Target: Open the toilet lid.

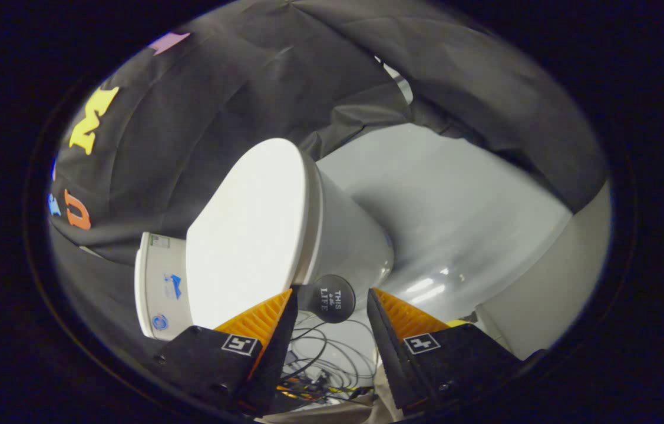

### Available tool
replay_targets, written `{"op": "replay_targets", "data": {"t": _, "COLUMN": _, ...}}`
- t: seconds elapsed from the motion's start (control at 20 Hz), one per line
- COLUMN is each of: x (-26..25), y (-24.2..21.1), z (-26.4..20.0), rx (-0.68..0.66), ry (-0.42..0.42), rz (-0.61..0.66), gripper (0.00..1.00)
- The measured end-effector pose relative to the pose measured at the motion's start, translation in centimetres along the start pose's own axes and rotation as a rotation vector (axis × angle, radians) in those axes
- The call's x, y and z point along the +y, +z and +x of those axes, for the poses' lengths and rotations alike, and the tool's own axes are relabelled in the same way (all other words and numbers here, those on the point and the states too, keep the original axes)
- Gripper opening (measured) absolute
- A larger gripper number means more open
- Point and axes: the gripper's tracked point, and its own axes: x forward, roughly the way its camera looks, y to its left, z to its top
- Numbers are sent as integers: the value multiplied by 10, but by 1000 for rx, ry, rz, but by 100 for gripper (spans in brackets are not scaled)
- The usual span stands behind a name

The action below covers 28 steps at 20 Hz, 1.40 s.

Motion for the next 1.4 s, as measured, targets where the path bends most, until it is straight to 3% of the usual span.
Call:
{"op": "replay_targets", "data": {"t": 0.35, "x": 2, "y": 6, "z": 11, "rx": -39, "ry": 80, "rz": 46, "gripper": 62}}
{"op": "replay_targets", "data": {"t": 0.45, "x": -2, "y": 11, "z": 13, "rx": -77, "ry": 64, "rz": 67, "gripper": 51}}
{"op": "replay_targets", "data": {"t": 0.5, "x": -2, "y": 14, "z": 12, "rx": -96, "ry": 62, "rz": 63, "gripper": 41}}
{"op": "replay_targets", "data": {"t": 0.65, "x": 3, "y": 20, "z": 5, "rx": -121, "ry": 82, "rz": 74, "gripper": 34}}
{"op": "replay_targets", "data": {"t": 0.8, "x": 7, "y": 18, "z": 0, "rx": -143, "ry": 82, "rz": 53, "gripper": 19}}
{"op": "replay_targets", "data": {"t": 1.0, "x": 19, "y": 23, "z": -12, "rx": -164, "ry": 103, "rz": 43, "gripper": 14}}
{"op": "replay_targets", "data": {"t": 1.4, "x": 46, "y": 24, "z": -38, "rx": -170, "ry": 146, "rz": 4, "gripper": 13}}
